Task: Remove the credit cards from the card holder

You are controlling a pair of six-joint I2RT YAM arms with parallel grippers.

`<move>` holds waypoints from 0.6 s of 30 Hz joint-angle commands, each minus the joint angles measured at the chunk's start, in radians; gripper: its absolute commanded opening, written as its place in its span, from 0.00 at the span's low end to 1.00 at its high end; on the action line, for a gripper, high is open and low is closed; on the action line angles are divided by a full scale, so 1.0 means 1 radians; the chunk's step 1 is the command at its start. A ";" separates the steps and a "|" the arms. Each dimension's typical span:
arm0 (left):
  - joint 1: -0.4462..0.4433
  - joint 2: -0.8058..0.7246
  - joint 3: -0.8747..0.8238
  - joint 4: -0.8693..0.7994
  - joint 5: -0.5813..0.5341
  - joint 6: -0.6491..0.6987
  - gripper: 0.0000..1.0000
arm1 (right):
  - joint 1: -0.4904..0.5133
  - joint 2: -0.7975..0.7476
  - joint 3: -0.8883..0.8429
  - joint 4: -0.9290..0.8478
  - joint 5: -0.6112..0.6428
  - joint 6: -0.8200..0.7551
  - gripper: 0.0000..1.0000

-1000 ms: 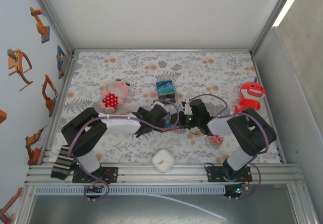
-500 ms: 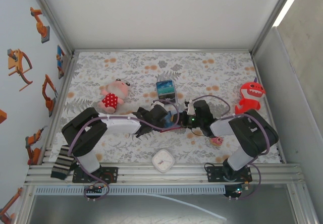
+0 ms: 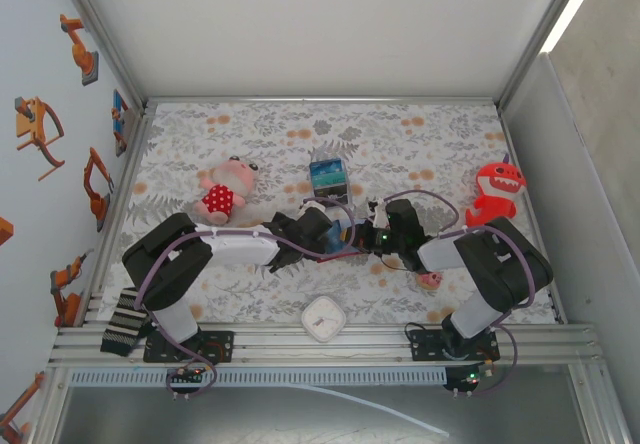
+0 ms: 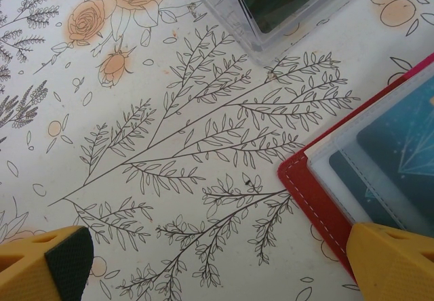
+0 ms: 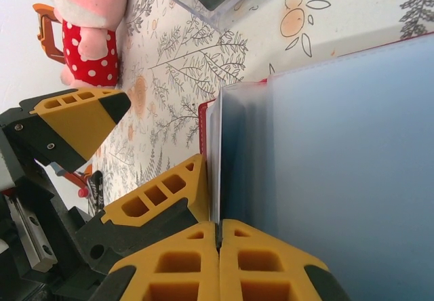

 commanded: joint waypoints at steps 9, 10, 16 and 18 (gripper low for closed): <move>0.007 -0.003 -0.007 -0.069 -0.007 0.041 0.97 | -0.025 -0.031 -0.034 0.023 0.036 -0.015 0.00; 0.009 -0.006 -0.006 -0.069 -0.007 0.042 0.97 | -0.025 -0.031 -0.034 0.020 0.039 -0.018 0.00; 0.016 -0.008 -0.008 -0.074 -0.015 0.047 0.97 | -0.025 -0.058 -0.014 -0.115 0.083 -0.072 0.00; 0.020 -0.011 -0.007 -0.074 -0.017 0.047 0.97 | -0.025 -0.083 0.009 -0.212 0.108 -0.109 0.00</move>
